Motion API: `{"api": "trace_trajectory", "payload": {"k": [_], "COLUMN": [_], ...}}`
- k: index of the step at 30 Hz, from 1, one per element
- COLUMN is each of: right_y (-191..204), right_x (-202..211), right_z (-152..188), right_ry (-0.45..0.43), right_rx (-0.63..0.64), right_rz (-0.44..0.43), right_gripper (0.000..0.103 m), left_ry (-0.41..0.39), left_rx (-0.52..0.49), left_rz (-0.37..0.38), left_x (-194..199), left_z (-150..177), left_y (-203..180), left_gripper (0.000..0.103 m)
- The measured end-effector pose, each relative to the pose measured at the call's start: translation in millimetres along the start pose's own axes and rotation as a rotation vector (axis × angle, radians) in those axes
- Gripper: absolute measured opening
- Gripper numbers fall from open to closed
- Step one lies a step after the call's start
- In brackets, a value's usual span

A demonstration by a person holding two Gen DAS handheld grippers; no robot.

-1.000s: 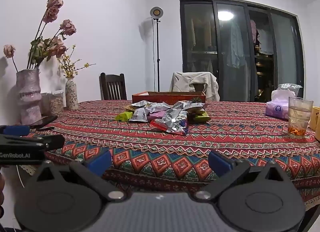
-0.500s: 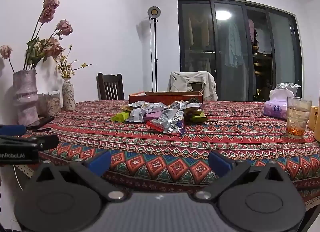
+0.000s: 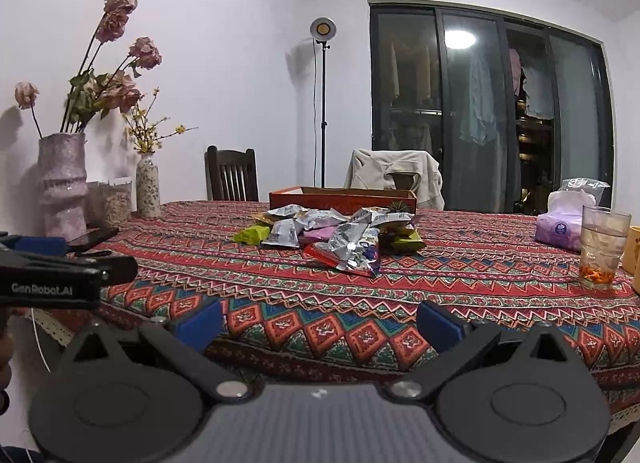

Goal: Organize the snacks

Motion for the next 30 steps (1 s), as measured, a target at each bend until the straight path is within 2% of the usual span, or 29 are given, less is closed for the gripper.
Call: {"api": "trace_trajectory", "payload": {"k": [5, 14, 20, 30], "right_y": [3.4, 12.8, 12.8, 10.4], "right_x": [-1.1, 1.2, 6.7, 3.3], "right_z": [1.6, 0.6, -3.2, 1.3], "right_ry": [-0.004, -0.012, -0.041, -0.026], "right_rx": [-0.019, 0.038, 0.064, 0.051], "right_rz": [0.003, 0.005, 0.025, 0.023], "right_gripper": [0.103, 0.103, 0.103, 0.103], "left_ry": [0.004, 0.017, -0.006, -0.015], "left_rx": [-0.003, 0.019, 0.004, 0.002], "left_rz": [-0.003, 0.03, 0.045, 0.059], "left_x": [-2.6, -11.0, -7.8, -7.7], "left_z": [4.7, 6.7, 9.0, 12.2], "left_y": [4.8, 9.1, 5.2, 3.6], "left_gripper": [0.103, 0.103, 0.103, 0.103]}}
Point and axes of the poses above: each gripper's, at about its wrist camera, not at the fingertips, and x roughly against the way its jaws point, y to its left, z to its underside, the point moved 2 cm from there along -x, roughly the way its jaws point, and after that the axes turned 11 degrees about x, right-handed, at the moved point
